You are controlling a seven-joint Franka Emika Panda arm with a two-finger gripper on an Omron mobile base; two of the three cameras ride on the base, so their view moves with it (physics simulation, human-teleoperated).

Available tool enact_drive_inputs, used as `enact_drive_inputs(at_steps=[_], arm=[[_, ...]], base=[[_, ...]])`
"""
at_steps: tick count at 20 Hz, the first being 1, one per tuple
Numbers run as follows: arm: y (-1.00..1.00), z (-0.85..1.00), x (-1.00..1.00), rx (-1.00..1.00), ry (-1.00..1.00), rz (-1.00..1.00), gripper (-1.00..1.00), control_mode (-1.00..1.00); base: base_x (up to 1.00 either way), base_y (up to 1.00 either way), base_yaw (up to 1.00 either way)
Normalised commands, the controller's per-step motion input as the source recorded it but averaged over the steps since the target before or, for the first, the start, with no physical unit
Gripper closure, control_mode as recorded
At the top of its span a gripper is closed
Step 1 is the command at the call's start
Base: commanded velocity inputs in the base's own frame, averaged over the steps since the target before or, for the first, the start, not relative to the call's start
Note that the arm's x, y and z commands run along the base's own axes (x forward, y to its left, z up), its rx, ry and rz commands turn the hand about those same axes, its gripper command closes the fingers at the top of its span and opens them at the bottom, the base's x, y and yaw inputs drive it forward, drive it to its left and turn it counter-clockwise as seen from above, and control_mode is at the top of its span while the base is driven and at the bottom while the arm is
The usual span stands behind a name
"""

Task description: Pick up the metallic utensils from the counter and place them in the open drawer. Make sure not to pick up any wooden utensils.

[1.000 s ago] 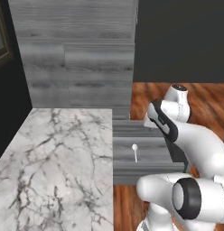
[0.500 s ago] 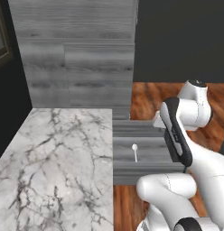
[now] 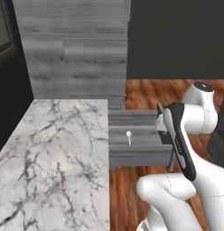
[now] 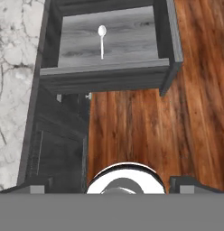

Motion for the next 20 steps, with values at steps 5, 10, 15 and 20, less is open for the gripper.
enact_drive_inputs(at_steps=[5,10,15,20], arm=[[0.0,0.0,0.0,0.0,0.0,0.0,-1.0,1.0],[0.0,0.0,0.0,0.0,0.0,0.0,-1.0,1.0],[0.0,0.0,0.0,0.0,0.0,0.0,-1.0,1.0],[0.0,0.0,0.0,0.0,0.0,0.0,-1.0,1.0]], base=[[-1.0,-0.14,-0.1],[-1.0,-0.13,-0.1],[-1.0,-0.33,-0.12],[-1.0,-0.65,-0.16]])
